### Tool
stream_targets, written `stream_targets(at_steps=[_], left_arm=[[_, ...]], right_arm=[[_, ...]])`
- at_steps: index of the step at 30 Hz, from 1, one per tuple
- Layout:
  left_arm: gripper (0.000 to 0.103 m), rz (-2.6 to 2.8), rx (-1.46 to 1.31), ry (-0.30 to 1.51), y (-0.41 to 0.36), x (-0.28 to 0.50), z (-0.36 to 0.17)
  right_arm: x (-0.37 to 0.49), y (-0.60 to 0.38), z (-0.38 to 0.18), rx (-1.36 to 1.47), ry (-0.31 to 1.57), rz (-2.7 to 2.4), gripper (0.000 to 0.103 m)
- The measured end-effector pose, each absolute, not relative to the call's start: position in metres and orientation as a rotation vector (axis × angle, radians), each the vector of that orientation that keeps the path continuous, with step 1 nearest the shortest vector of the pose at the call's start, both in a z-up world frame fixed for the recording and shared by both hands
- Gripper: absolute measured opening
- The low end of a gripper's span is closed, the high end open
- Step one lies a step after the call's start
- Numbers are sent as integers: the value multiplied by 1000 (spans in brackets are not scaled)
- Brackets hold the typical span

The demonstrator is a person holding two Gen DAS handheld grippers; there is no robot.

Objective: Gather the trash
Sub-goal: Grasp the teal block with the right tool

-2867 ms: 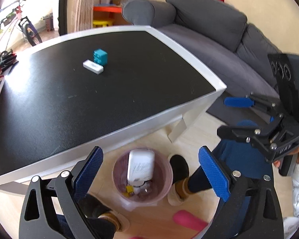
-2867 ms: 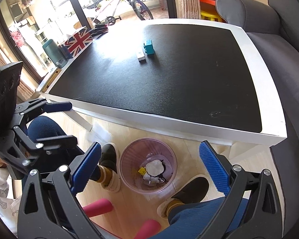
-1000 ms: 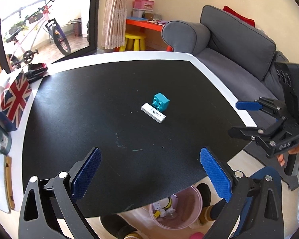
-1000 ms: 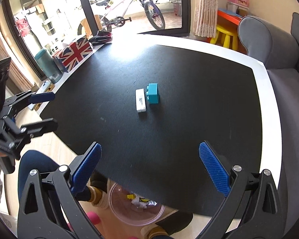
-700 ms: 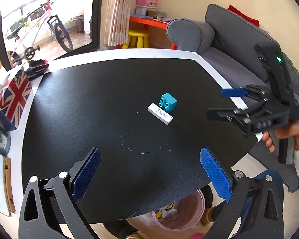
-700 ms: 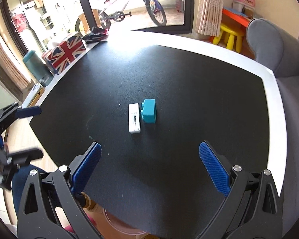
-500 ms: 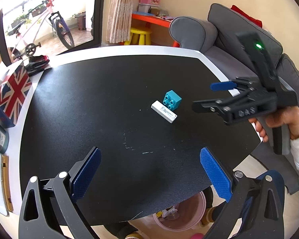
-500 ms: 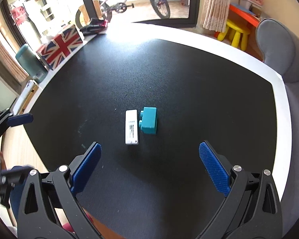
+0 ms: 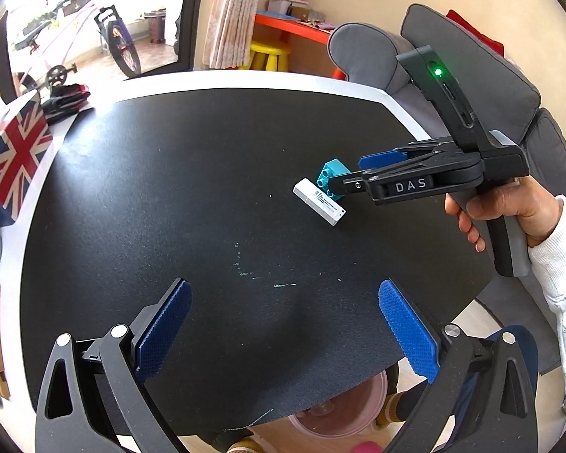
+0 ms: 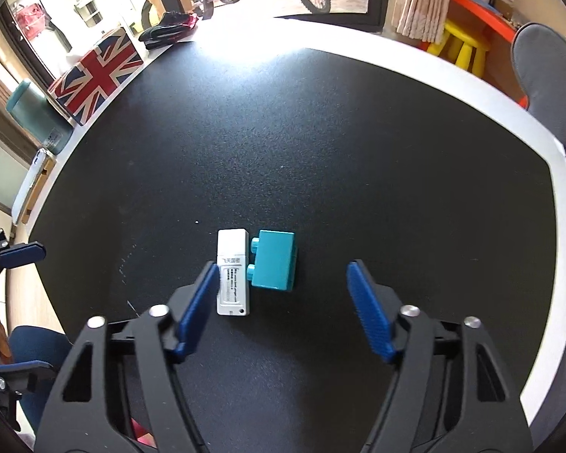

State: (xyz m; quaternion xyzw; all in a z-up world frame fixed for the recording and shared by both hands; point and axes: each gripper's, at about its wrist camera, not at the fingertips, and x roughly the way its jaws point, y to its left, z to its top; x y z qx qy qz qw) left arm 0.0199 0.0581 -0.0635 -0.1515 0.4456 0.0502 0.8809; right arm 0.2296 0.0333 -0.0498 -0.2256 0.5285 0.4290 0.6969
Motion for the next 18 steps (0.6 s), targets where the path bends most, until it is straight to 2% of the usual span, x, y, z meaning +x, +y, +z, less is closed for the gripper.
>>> stream_targets(at_steps=[3, 5, 7, 18], left_arm=[[95, 104, -317, 933, 58, 21, -66], [96, 102, -319, 935, 58, 22, -68], [95, 102, -319, 938, 58, 23, -69], [95, 112, -314, 938, 48, 41, -63]], right_arm=[[230, 37, -54, -499, 1186, 969, 45], [230, 38, -55, -500, 1190, 979, 30], [229, 38, -55, -497, 1188, 987, 23], [227, 28, -39, -458, 1173, 980, 23]])
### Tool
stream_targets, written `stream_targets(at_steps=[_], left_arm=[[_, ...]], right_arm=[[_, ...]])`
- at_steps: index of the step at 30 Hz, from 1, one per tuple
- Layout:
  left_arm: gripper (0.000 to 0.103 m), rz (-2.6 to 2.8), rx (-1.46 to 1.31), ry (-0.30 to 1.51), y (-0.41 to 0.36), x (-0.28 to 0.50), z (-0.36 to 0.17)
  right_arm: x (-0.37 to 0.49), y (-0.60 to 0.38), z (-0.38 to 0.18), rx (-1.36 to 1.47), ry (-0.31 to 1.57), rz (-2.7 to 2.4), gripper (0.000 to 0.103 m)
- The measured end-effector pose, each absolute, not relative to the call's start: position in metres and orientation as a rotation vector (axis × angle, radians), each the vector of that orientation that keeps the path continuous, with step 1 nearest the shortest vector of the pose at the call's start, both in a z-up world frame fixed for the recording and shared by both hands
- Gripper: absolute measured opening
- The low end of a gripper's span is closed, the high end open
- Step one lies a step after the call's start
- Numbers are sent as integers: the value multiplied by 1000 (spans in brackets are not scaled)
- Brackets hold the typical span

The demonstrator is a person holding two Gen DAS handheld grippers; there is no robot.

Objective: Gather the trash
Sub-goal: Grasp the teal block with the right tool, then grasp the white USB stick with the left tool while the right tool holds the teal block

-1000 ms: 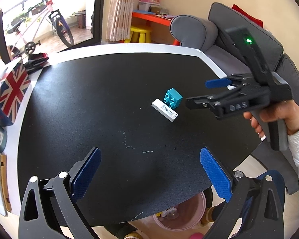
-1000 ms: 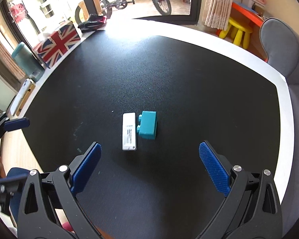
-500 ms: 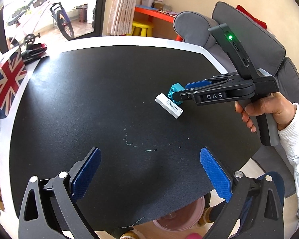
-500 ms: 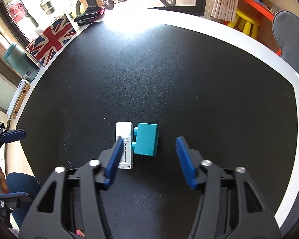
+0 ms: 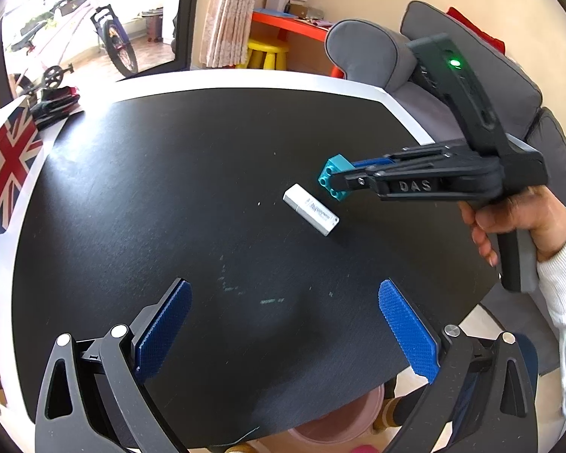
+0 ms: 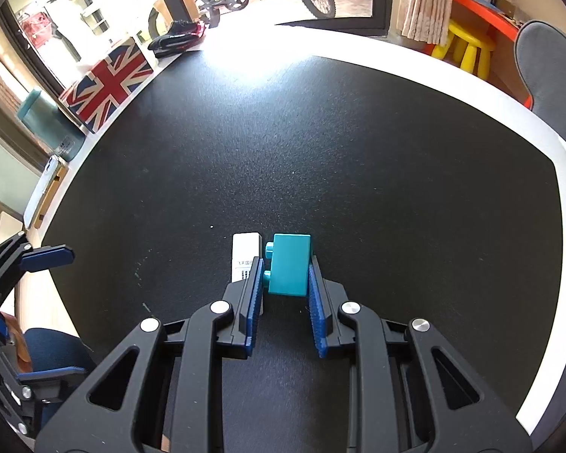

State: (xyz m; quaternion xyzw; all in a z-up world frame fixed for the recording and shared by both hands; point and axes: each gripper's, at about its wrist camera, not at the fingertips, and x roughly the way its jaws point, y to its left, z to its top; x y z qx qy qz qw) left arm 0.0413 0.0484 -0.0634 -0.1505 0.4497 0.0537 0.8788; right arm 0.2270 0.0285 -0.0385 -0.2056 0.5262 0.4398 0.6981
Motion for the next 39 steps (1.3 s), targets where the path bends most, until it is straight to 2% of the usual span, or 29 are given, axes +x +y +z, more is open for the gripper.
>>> stream_targets(at_steps=[12, 25, 39], left_arm=[[96, 181, -326, 952, 34, 89, -58], [95, 438, -438, 1013, 33, 140, -92], [95, 536, -345, 1093, 36, 145, -119]], right_arm=[[234, -13, -15, -402, 1162, 903, 23], [249, -59, -10, -348, 1155, 873, 22], [255, -66, -16, -332, 1159, 879, 22]])
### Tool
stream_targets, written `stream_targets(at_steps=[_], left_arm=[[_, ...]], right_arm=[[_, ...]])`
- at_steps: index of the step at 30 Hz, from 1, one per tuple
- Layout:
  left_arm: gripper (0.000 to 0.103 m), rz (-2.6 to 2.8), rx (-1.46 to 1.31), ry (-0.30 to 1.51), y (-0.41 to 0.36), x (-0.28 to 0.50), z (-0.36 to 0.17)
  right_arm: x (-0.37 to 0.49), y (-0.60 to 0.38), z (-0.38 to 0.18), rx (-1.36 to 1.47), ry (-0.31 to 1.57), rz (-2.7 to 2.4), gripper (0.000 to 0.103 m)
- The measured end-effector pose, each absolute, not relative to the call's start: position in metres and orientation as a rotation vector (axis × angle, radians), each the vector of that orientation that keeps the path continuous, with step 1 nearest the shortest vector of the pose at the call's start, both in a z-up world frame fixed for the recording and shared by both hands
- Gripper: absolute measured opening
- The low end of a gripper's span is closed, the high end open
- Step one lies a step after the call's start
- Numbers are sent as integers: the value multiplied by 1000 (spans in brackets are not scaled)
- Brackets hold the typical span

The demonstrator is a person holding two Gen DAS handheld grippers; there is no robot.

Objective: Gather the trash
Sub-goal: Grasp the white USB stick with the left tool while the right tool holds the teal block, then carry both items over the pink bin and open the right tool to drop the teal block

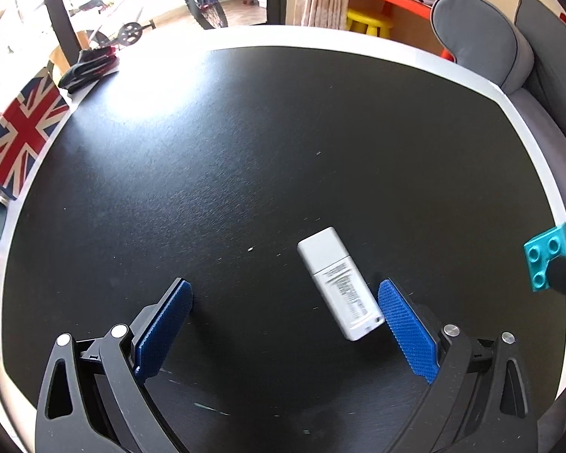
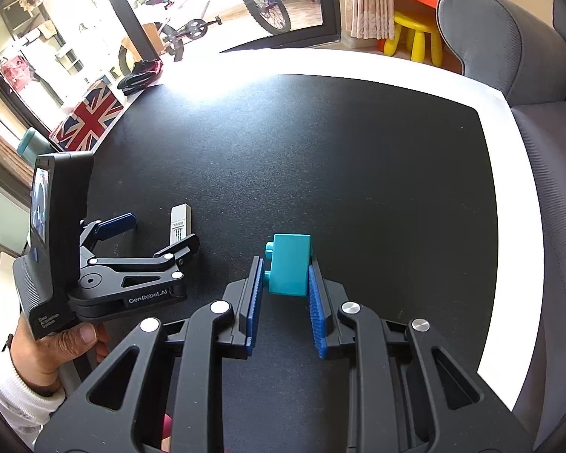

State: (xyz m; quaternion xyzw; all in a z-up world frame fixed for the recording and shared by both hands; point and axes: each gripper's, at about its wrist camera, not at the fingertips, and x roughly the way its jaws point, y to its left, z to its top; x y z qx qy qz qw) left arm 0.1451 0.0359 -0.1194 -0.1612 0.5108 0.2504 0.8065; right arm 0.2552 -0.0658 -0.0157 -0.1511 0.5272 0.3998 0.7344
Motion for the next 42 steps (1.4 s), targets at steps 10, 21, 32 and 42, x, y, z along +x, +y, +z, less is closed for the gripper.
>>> stream_targets(at_steps=[10, 21, 32, 42], left_arm=[[50, 457, -280, 1062, 41, 140, -110], [19, 332, -237, 1051, 43, 135, -103], [19, 216, -179, 958, 23, 91, -51], [19, 94, -149, 894, -6, 29, -13]], right_arm=[[250, -56, -17, -341, 1159, 894, 22], [242, -51, -15, -340, 1150, 900, 23], [198, -59, 11, -360, 1055, 904, 23], [138, -92, 37, -372, 978, 921, 23]])
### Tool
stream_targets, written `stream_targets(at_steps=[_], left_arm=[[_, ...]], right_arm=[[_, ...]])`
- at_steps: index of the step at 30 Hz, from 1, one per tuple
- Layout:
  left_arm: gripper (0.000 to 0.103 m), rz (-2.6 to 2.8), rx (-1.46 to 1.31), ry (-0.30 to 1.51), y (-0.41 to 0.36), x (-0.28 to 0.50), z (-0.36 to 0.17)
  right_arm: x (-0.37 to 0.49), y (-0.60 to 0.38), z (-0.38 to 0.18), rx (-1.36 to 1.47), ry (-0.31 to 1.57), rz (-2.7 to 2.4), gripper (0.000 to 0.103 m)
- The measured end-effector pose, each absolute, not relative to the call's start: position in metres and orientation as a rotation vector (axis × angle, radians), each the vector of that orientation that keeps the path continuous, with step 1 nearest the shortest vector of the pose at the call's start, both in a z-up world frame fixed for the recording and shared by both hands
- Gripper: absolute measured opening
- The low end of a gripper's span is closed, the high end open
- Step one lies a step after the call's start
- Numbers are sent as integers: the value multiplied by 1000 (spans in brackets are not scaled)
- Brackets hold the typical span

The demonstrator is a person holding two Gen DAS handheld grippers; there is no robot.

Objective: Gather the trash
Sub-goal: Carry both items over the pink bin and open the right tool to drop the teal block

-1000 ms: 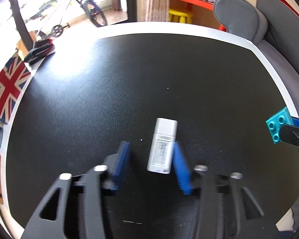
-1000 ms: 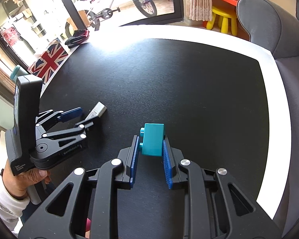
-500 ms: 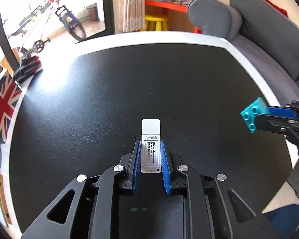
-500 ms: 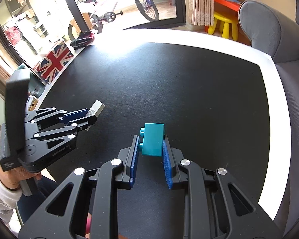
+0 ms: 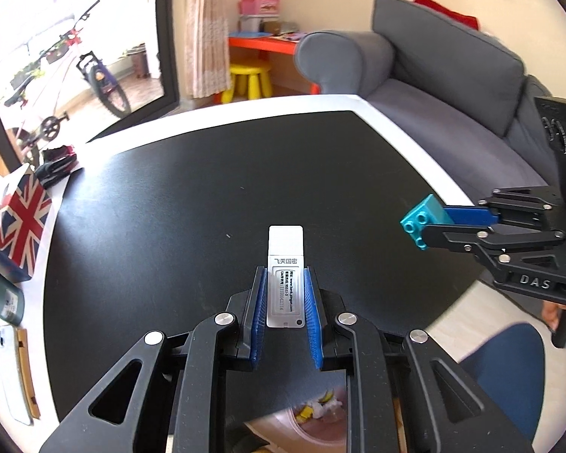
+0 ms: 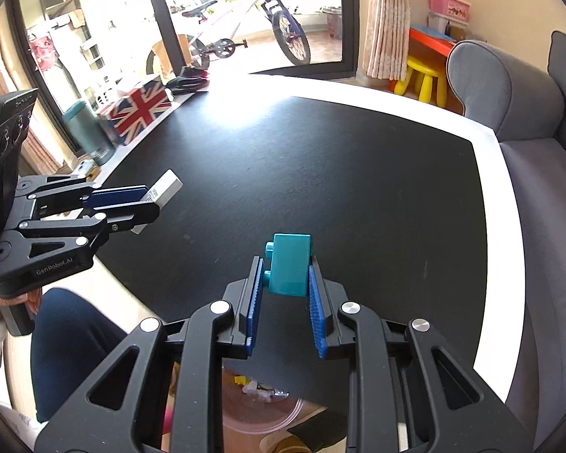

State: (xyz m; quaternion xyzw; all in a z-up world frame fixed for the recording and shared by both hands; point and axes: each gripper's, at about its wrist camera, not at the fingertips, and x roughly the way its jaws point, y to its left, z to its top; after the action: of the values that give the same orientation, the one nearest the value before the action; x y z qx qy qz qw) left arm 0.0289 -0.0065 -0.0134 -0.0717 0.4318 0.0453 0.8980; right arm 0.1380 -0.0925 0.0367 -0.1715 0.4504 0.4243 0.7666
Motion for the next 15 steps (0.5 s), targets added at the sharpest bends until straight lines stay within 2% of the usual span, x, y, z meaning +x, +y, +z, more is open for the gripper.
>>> stream_targets(at_steps=[15], left_arm=[[19, -12, -151, 900, -45, -35, -26]], right_arm=[[60, -138, 37, -368, 955, 952, 23]])
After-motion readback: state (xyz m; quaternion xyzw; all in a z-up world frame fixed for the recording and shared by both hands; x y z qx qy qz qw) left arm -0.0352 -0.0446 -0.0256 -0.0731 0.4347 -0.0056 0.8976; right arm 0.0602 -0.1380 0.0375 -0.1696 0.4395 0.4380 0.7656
